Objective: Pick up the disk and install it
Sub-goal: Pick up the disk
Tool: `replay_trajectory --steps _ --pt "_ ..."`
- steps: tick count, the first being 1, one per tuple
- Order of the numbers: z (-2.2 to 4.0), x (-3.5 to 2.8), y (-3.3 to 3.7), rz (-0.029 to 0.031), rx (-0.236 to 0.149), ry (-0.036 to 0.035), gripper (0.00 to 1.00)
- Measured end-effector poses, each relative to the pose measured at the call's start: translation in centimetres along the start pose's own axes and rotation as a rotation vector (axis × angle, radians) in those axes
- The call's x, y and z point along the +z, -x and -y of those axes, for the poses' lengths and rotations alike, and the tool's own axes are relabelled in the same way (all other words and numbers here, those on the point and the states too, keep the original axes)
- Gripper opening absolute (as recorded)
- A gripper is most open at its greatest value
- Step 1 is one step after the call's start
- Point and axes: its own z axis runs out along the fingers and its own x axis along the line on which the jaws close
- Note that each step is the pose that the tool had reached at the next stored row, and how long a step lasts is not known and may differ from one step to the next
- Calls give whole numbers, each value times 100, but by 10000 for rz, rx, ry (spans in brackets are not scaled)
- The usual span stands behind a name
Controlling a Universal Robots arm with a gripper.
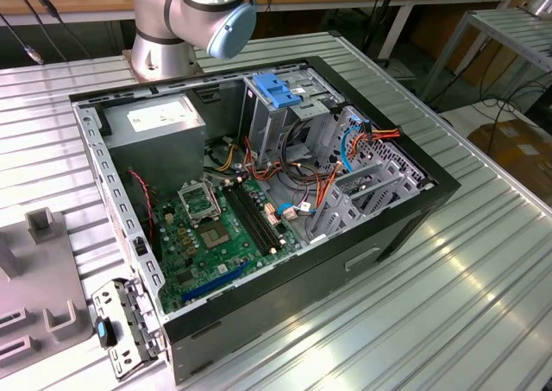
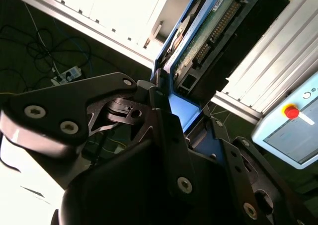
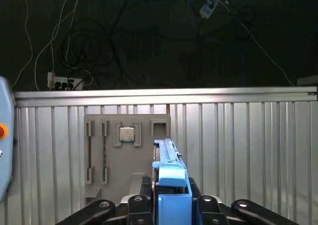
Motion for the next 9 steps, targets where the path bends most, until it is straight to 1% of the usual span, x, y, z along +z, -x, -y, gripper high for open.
replay_trajectory --steps 4,5,9 --pt "44 0 1 0 1 1 37" --pt "64 0 2 0 0 0 37" --pt "101 0 3 0 -1 0 37"
